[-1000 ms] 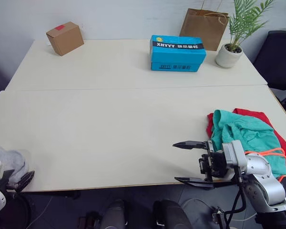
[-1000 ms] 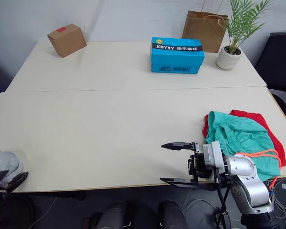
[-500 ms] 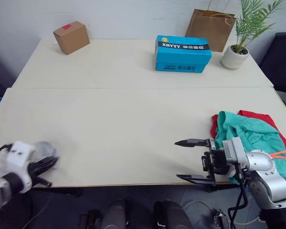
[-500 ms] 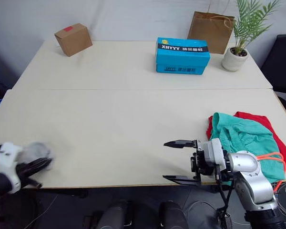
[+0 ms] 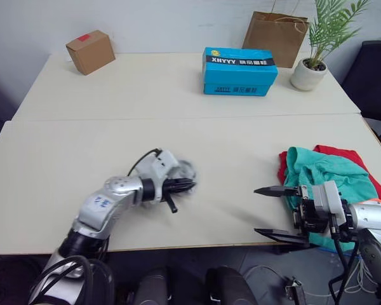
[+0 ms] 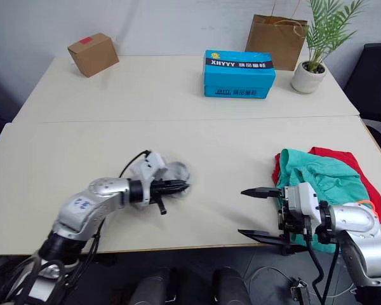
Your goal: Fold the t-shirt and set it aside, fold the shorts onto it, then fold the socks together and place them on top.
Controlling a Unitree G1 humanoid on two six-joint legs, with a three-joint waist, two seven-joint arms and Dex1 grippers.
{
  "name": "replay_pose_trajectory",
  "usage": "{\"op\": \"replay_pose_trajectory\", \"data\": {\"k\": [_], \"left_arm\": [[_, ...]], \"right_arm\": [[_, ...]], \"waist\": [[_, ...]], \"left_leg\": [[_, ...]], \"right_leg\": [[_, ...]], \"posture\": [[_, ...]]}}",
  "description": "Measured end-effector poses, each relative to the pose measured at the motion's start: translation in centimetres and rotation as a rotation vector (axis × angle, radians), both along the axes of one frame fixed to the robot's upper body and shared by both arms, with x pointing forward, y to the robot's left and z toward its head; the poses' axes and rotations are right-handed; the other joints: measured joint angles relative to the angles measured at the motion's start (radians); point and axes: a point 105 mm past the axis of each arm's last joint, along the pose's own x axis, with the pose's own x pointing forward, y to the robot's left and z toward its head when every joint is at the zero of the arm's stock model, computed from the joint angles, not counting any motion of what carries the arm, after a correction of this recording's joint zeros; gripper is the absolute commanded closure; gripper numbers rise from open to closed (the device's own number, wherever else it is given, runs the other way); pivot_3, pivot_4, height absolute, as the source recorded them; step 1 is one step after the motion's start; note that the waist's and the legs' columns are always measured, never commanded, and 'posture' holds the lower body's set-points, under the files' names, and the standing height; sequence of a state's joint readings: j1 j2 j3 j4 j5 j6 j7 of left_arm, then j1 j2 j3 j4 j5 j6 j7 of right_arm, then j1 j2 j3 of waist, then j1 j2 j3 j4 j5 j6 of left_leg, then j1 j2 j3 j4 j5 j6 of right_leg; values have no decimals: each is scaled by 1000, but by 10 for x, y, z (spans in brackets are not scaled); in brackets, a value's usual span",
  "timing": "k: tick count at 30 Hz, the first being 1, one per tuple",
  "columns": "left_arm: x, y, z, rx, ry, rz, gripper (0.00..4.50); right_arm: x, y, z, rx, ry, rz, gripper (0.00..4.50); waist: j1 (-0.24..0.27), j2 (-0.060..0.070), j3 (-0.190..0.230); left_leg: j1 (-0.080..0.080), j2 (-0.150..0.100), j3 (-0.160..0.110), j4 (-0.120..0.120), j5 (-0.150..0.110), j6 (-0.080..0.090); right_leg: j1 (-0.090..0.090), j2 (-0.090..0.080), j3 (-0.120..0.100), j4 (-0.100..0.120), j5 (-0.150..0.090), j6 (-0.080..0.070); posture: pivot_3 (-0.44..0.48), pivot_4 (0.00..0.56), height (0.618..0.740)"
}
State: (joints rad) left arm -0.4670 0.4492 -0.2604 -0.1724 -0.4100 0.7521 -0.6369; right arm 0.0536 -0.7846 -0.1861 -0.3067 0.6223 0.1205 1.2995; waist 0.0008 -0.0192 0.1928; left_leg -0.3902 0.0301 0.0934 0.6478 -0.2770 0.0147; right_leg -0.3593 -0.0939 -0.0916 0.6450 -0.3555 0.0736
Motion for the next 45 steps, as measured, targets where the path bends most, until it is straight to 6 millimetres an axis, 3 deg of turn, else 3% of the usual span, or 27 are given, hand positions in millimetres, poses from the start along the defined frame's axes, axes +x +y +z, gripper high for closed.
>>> {"op": "replay_pose_trajectory", "data": {"k": [2,6,9,12,15,17,19,21,24,28,31,33,37,38,40,45], "left_arm": [[0,-11,-2,-26,22,-18,4263],[-8,-25,-2,-68,50,-88,3240],[-12,-24,4,-89,46,-128,2314],[-17,-4,25,-129,2,-198,1395],[-20,16,54,-176,-70,-247,1395],[-21,28,63,-180,-81,-262,1395],[-6,53,68,-128,-94,-208,1395],[24,87,78,-28,-178,-109,1395],[54,103,86,22,-246,-62,1395],[84,95,61,60,-203,-47,1395],[89,94,37,75,-130,-32,1395],[92,93,32,83,-111,-29,1395],[92,91,21,98,-75,-38,1350],[91,89,18,101,-64,-42,1534],[91,86,14,94,-51,-43,1939],[90,86,11,101,-45,-44,3615]], "right_arm": [[-1,-1,1,-1,2,-22,0],[0,0,2,3,11,-74,0],[4,1,4,23,25,-114,0],[7,6,8,74,75,-158,0],[11,9,6,89,151,-223,0],[17,13,3,80,212,-289,0],[25,18,-1,73,273,-356,0],[31,31,-5,108,327,-383,0],[35,48,-22,75,398,-405,0],[46,71,-39,55,433,-446,0],[57,72,-45,60,433,-503,0],[61,76,-45,59,419,-516,0],[64,83,-48,45,395,-525,931],[64,85,-49,47,394,-526,1276],[64,87,-51,48,396,-527,1926],[65,87,-54,37,400,-525,3822]], "waist": [[1,0,0],[2,0,0],[1,0,0],[-3,0,0],[-1,0,0],[-1,0,0],[0,0,0],[0,0,0],[12,1,1],[22,1,0],[17,0,0],[12,-3,2],[1,-3,1],[-1,-3,1],[-3,-3,1],[-4,-3,1]], "left_leg": [[0,0,0,0,1,0],[0,0,0,1,1,0],[0,0,-1,0,1,-1],[0,1,-1,0,2,-2],[0,0,-1,0,2,-2],[0,0,-1,0,2,-2],[0,0,-2,0,2,-2],[-1,0,-1,-1,3,-2],[-3,-1,-1,-1,2,0],[-17,-2,1,4,2,3],[-20,-3,4,5,2,4],[-20,-2,3,6,2,4],[-18,-2,3,8,3,4],[-18,-2,3,8,3,4],[-18,-2,3,8,3,4],[-17,-2,3,7,3,4]], "right_leg": [[0,0,0,0,0,0],[0,0,0,0,0,0],[0,0,0,0,0,0],[-1,0,1,1,0,0],[0,0,1,0,0,0],[0,-1,1,0,0,0],[-1,-1,1,0,0,0],[-3,0,0,1,-1,-1],[-4,-1,0,0,0,-1],[-17,-1,1,4,2,3],[-20,-1,0,9,3,5],[-20,-1,-2,9,3,5],[-19,-1,-1,9,3,5],[-19,-1,0,9,3,5],[-19,-1,0,9,3,5],[-19,-1,1,13,3,5]], "posture": [[0,150,740],[0,150,740],[0,150,740],[0,150,740],[0,150,740],[0,150,740],[0,150,740],[0,150,740],[0,150,740],[0,150,740],[0,150,740],[0,150,740],[0,150,740],[0,150,740],[0,150,740],[0,150,740]]}}
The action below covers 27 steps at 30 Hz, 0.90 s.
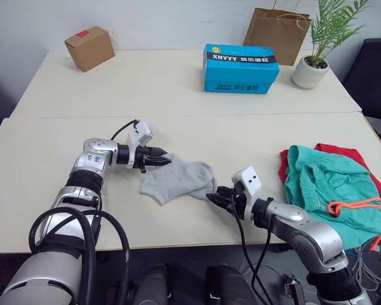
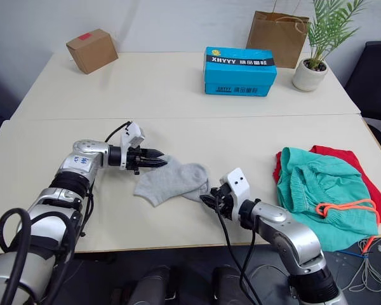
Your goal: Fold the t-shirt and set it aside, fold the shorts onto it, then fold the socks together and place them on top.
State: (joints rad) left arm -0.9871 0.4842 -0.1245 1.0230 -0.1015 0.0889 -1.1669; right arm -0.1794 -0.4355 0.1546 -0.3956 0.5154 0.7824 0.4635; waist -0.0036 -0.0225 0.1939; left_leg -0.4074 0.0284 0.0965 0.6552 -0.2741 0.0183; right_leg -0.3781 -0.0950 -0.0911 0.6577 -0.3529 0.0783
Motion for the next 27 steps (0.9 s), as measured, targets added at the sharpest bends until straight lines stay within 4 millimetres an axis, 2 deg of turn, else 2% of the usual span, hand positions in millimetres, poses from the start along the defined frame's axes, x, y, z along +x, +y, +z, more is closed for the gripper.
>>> {"op": "replay_pose_trajectory", "data": {"k": [2,3,8,12,19,23,25,27], "left_arm": [[-3,1,-3,-3,-7,-3,4305],[-5,2,-3,-8,-17,-5,4460],[-20,12,-7,-4,-27,6,4460],[-44,26,-10,-3,-15,72,4460],[-73,26,-16,-49,32,191,4460],[-74,23,-13,-106,66,244,3535],[-74,24,-8,-114,56,262,2878],[-82,33,0,-136,50,271,2248]], "right_arm": [[0,0,-1,-3,-4,10,4499],[1,0,0,-5,-13,18,4500],[9,-4,3,-26,-29,40,4500],[21,-13,7,-55,-28,64,4500],[27,-17,7,-43,7,105,4500],[21,-15,5,-25,61,146,3535],[17,-16,7,-30,79,173,2804],[11,-27,9,-66,100,207,2083]], "waist": [[-1,0,0],[-1,0,0],[-5,0,0],[-22,0,0],[-22,0,0],[-16,0,0],[-18,0,0],[-20,0,0]], "left_leg": [[0,0,0,0,0,0],[0,0,0,0,0,0],[1,1,0,0,0,0],[2,1,-1,-1,0,0],[2,1,-1,-2,0,-1],[2,0,-1,-2,0,-1],[2,0,-1,-2,0,-1],[2,0,-1,-4,0,-1]], "right_leg": [[0,0,0,0,0,0],[0,0,0,0,0,0],[1,0,1,1,0,0],[1,0,3,1,0,0],[2,-1,3,0,0,0],[2,-1,3,0,0,0],[2,-1,3,0,0,0],[2,-1,3,-1,0,0]], "posture": [[0,150,740],[0,150,740],[0,150,740],[0,150,740],[0,150,740],[0,150,740],[0,150,740],[0,150,740]]}}
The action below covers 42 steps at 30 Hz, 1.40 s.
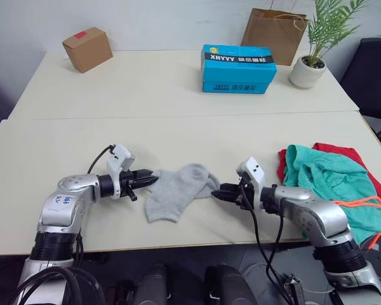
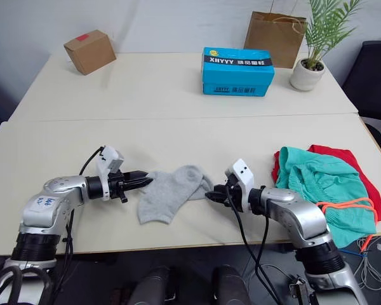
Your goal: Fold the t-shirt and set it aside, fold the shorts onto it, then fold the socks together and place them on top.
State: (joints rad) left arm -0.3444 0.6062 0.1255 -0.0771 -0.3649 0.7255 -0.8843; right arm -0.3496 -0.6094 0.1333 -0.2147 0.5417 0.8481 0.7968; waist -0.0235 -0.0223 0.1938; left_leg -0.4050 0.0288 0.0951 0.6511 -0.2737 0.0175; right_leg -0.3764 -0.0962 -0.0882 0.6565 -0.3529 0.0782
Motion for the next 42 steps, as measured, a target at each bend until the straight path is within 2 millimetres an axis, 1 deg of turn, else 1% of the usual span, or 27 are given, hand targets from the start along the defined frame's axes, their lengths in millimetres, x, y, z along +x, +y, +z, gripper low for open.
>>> {"op": "replay_pose_trajectory", "data": {"k": [1,3,5,6,8,9,10,12,14,16,17,18,22,25,28,31,33,34,36,42], "left_arm": [[-4,8,7,-17,2,16,2236],[-19,27,19,-38,21,40,2236],[-37,41,26,-46,87,62,2236],[-44,42,27,-47,121,61,2236],[-63,38,24,-56,217,38,2236],[-69,35,22,-59,254,30,2236],[-76,31,17,-56,299,31,2236],[-82,23,7,-46,346,42,2236],[-82,17,-2,-38,371,70,2236],[-80,14,-7,-14,374,98,2236],[-80,11,-12,11,377,104,2236],[-80,5,-16,19,381,93,2236],[-78,-8,-21,7,355,112,2236],[-76,-18,-25,30,323,118,2236],[-75,-23,-26,13,311,136,2854],[-74,-23,-28,34,310,149,3760],[-74,-23,-29,43,312,149,4379],[-74,-24,-30,45,314,148,4500],[-74,-25,-29,49,310,147,4500],[-73,-26,-28,44,298,141,4500]], "right_arm": [[-4,-9,4,-26,3,26,1744],[-14,-26,13,-53,19,111,1060],[-14,-30,28,-42,-9,169,1060],[-10,-30,35,-32,-32,179,1060],[3,-24,50,-17,-88,191,1060],[9,-20,54,-12,-105,192,1060],[18,-15,57,-8,-117,178,1060],[34,-6,57,-13,-121,150,1060],[43,8,52,-28,-108,155,1060],[50,16,45,-44,-90,145,1060],[57,22,42,-45,-84,126,1060],[60,26,41,-48,-82,125,1060],[70,36,37,-55,-62,117,1060],[74,49,37,-30,-34,136,1060],[72,59,40,-15,-18,167,1635],[72,64,38,-5,5,174,2657],[72,63,35,-5,26,170,3372],[72,63,35,-6,29,170,3745],[72,63,35,-5,31,173,4480],[72,62,35,-9,27,182,4480]], "waist": [[-1,0,0],[-2,0,0],[-12,0,0],[-14,0,0],[-13,1,0],[-10,1,1],[-8,1,1],[-4,1,1],[3,1,1],[3,1,0],[0,1,1],[-1,1,1],[-4,1,0],[-2,2,0],[2,2,0],[1,2,-1],[-1,2,-1],[-2,2,-1],[-3,3,-1],[-3,3,-1]], "left_leg": [[0,0,0,0,0,0],[1,0,0,-2,0,0],[1,1,0,-3,0,0],[2,1,0,-3,0,-1],[3,1,0,-2,1,-2],[3,1,0,-3,1,-3],[3,1,0,-2,1,-3],[3,0,0,-2,1,-3],[2,0,-1,-2,1,-3],[2,0,-1,-2,1,-3],[1,-1,0,-2,2,-3],[1,-1,0,-2,2,-3],[1,0,0,-2,2,-3],[2,-1,0,-1,2,-3],[2,-1,-1,-1,2,-3],[2,-1,-1,-1,2,-3],[2,-1,-1,-2,2,-3],[2,-1,-1,-2,2,-3],[2,-1,0,-3,2,-3],[2,-1,0,-3,2,-3]], "right_leg": [[0,0,0,0,0,0],[1,0,0,-2,0,0],[1,0,0,-4,0,0],[1,0,1,-4,0,0],[0,0,1,-3,-1,-1],[0,0,1,-3,-1,-1],[0,0,1,-3,-1,-1],[0,0,1,-3,-1,-2],[0,0,1,-3,-1,-2],[0,0,2,-3,-1,-1],[0,0,2,-3,-1,-1],[0,0,2,-2,-1,-1],[0,0,2,-1,-1,-1],[0,0,2,-1,-1,-1],[0,0,2,-1,-1,-1],[0,-1,2,-1,-1,-1],[0,0,2,-1,-1,-1],[0,0,2,-1,-1,-1],[0,0,2,-1,-1,-1],[0,0,2,-2,-1,-1]], "posture": [[0,150,740],[0,150,740],[0,150,740],[0,150,740],[0,150,740],[0,150,740],[0,150,740],[0,150,740],[0,150,740],[0,150,740],[0,150,740],[0,150,740],[0,150,740],[0,150,740],[0,150,740],[0,150,740],[0,150,740],[0,150,740],[0,150,740],[0,150,740]]}}
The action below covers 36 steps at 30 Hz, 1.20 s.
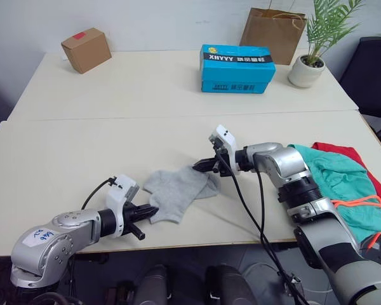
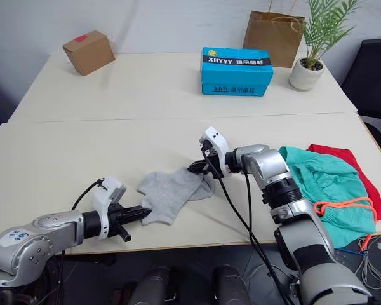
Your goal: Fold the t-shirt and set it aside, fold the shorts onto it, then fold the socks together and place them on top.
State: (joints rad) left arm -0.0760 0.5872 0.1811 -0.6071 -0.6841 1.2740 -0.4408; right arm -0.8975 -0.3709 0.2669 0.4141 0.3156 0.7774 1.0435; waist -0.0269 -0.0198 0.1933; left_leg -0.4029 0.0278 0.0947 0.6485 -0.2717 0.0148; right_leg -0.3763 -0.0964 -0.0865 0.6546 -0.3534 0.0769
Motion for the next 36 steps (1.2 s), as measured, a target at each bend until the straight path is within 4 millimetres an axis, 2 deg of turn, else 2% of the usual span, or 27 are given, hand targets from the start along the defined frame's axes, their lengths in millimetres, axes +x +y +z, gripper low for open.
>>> {"op": "replay_pose_trajectory", "data": {"k": [5,10,14,19,23,26,31,36], "left_arm": [[-2,-3,5,-86,5,-43,4500],[-4,9,47,-200,-88,-113,4500],[0,21,62,-238,-91,-142,4500],[16,34,73,-202,-47,-190,4500],[31,30,64,-187,7,-242,4500],[45,27,65,-150,3,-275,4500],[62,26,60,-88,-6,-324,4500],[69,27,52,-68,8,-347,4500]], "right_arm": [[0,-4,11,43,-13,3,4480],[-9,-21,42,108,-17,-4,4480],[-25,-29,52,170,29,-4,4480],[-39,-38,42,176,93,-74,4480],[-49,-42,35,186,112,-138,4480],[-56,-40,25,180,115,-169,4480],[-56,-40,7,209,111,-277,4480],[-56,-47,-6,183,112,-331,4480]], "waist": [[-1,0,0],[-1,0,0],[-1,0,0],[1,0,0],[0,1,1],[0,1,1],[-4,1,1],[0,1,1]], "left_leg": [[-1,0,0,0,0,0],[-1,1,0,0,0,0],[-1,1,0,-1,0,0],[-1,0,0,-1,0,0],[-2,0,0,-3,0,-1],[-2,0,1,-3,0,-1],[-2,1,3,-3,0,-1],[-4,1,4,-2,0,0]], "right_leg": [[-1,0,0,0,0,0],[-1,0,0,-2,0,0],[-1,0,0,-2,0,0],[-2,0,0,-3,0,0],[-2,0,0,-3,0,0],[-3,1,0,-2,0,0],[-4,2,1,-1,0,0],[-6,2,3,0,0,0]], "posture": [[0,150,740],[0,150,740],[0,150,740],[0,150,740],[0,150,740],[0,150,740],[0,150,740],[0,150,740]]}}
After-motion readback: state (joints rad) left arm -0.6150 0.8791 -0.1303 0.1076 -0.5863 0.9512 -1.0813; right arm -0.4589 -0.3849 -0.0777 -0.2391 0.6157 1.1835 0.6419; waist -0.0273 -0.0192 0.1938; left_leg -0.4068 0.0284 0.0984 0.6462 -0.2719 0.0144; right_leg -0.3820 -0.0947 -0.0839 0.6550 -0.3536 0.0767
